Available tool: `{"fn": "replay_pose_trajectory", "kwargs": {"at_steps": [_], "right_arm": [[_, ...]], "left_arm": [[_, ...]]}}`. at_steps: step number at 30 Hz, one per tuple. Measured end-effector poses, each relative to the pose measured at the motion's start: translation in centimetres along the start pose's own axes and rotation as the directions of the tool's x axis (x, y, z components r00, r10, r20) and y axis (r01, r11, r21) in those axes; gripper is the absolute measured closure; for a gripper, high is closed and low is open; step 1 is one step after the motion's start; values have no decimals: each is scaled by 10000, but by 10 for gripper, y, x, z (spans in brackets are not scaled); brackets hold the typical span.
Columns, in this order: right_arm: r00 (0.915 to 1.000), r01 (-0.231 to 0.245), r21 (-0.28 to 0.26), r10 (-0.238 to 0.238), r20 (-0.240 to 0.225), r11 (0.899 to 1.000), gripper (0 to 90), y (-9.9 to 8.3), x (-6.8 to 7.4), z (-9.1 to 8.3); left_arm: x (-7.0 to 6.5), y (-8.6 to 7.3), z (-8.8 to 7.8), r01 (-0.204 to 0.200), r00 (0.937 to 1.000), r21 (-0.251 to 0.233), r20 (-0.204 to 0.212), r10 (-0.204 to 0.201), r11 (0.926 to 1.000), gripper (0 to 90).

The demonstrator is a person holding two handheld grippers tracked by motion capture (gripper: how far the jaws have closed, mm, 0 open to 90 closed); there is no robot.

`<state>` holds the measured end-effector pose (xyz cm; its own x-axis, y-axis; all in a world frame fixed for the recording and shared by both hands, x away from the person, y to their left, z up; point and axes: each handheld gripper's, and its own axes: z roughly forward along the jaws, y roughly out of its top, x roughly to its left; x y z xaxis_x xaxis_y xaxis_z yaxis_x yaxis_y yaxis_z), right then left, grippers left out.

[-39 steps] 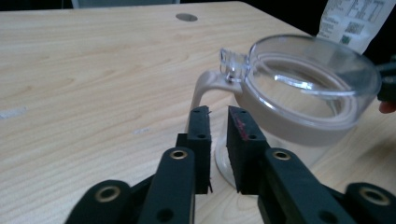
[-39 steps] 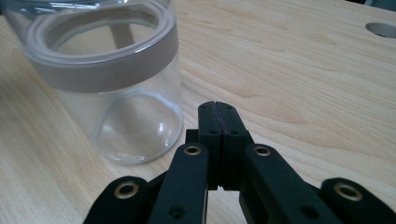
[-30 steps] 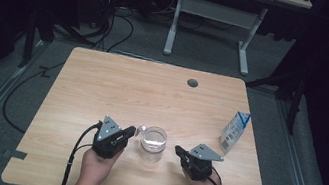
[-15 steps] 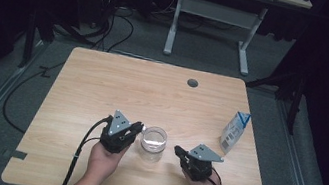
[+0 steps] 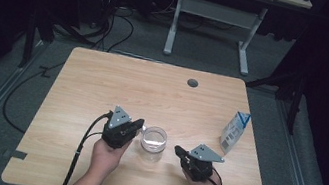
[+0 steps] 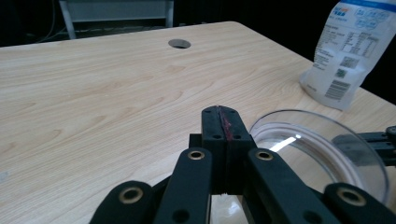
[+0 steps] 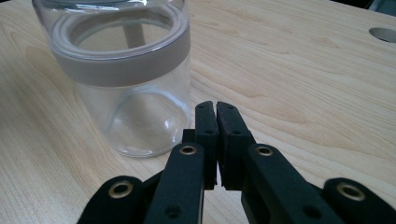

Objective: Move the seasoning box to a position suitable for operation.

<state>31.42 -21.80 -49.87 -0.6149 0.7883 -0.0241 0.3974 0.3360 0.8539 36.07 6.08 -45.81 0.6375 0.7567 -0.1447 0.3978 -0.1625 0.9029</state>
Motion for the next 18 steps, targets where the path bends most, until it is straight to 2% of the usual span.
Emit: {"fn": "replay_pose_trajectory", "kwargs": {"at_steps": [7,12,18], "right_arm": [[10000,7,0,-7,-53,10000,877,0,1,0],[10000,-28,-12,28,-95,10000,877,0,1,0],[9999,32,-1,-32,-156,10000,883,1,2,0]], "left_arm": [[-2,-1,3,-146,9998,11,-131,146,9999,900],[-4,-3,3,-477,9983,-61,-336,475,9988,900],[-5,-4,3,-505,9981,-82,-348,501,9987,900]]}}
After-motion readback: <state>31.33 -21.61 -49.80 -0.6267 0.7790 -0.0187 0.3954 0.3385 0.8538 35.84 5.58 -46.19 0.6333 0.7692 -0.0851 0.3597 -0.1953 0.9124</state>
